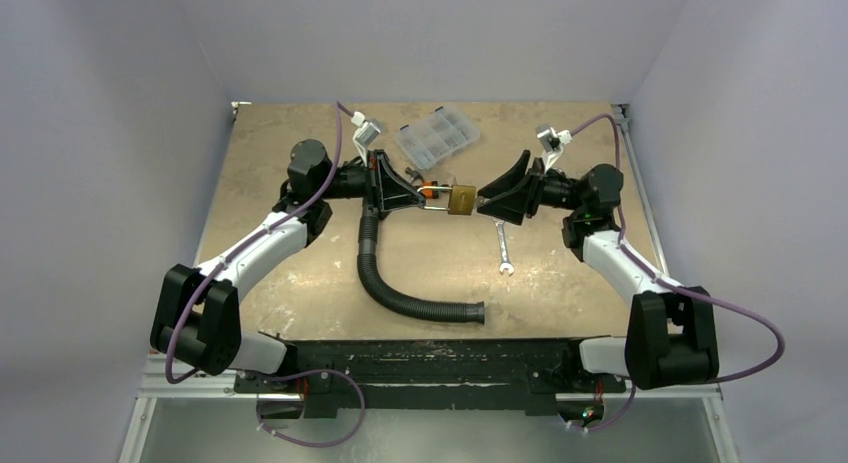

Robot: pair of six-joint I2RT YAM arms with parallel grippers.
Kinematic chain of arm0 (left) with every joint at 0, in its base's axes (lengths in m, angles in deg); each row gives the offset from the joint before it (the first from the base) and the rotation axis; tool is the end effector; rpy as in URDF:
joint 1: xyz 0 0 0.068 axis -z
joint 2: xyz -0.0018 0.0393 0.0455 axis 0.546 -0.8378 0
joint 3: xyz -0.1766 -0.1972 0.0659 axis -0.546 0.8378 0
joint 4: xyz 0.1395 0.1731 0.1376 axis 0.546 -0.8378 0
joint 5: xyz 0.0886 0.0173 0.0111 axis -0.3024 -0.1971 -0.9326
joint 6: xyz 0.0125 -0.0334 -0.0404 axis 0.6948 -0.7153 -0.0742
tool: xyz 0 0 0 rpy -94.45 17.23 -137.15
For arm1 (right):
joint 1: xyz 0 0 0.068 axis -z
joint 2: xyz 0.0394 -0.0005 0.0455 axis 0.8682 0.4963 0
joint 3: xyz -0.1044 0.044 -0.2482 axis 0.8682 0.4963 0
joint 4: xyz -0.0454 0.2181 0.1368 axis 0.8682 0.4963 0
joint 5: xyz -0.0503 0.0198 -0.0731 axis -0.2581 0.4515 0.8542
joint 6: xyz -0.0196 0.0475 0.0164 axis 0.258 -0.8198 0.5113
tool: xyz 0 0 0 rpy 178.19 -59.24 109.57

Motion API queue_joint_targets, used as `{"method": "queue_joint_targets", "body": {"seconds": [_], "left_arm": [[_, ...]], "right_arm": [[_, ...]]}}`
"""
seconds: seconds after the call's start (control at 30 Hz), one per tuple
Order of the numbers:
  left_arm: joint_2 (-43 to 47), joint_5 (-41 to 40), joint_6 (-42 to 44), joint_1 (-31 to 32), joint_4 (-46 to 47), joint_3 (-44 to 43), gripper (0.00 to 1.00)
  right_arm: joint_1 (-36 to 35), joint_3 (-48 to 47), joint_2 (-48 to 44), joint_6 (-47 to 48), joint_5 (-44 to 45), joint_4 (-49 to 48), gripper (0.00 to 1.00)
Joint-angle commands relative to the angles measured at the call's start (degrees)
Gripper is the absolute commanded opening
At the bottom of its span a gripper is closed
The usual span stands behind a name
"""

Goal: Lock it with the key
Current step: Lock the lock.

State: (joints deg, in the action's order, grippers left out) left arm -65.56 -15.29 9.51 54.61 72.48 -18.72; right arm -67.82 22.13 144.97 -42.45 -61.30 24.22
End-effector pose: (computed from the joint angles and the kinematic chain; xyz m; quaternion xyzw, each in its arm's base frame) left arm 0.2760 -0.1427 0.3205 0.2711 0.6392 -0.6322 0.3438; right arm 0.2614 0.0690 0.3115 -0.2920 0.6012 0.6059 0.4315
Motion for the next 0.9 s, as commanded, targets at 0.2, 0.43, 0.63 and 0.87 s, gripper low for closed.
{"method": "queue_joint_targets", "body": {"seconds": [0.2, 0.43, 0.63, 0.87], "left_arm": [[2.25, 1.16, -1.59, -0.42, 6.56, -0.34, 0.00], [2.25, 1.74, -3.91, -0.42, 9.63, 0.34, 0.00], [2.33, 1.84, -4.23, -0.42, 9.98, 0.45, 0.00], [2.50, 1.75, -4.35, -0.42, 10.00, 0.54, 0.00]], "right_arm": [[1.43, -0.89, -3.03, 7.75, -2.86, 6.65, 0.54], [1.43, -0.84, -2.06, 7.83, -3.21, 5.70, 0.40], [1.43, -0.42, -2.07, 7.72, -3.31, 5.42, 0.19], [1.87, -0.46, -2.38, 7.64, -3.20, 6.15, 0.00]]}}
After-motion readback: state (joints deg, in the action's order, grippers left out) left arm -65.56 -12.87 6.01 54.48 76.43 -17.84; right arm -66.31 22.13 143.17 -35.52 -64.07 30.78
